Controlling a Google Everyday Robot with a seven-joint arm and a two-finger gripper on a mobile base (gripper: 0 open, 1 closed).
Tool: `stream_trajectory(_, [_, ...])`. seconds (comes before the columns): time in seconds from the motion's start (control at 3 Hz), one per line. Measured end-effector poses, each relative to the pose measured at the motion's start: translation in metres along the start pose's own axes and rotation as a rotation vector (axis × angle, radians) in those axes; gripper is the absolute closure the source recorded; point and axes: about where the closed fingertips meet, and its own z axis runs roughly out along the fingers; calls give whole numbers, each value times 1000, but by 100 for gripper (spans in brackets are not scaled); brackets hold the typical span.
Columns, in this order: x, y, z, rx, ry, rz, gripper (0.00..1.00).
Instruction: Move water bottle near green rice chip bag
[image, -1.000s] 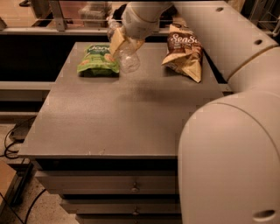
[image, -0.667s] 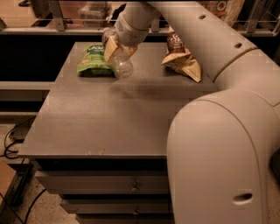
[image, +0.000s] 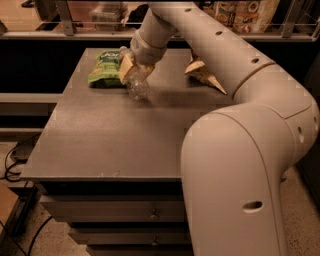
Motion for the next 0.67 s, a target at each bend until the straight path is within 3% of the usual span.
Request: stream_trajectory(0.67, [3, -5, 4, -33, -5, 42, 7])
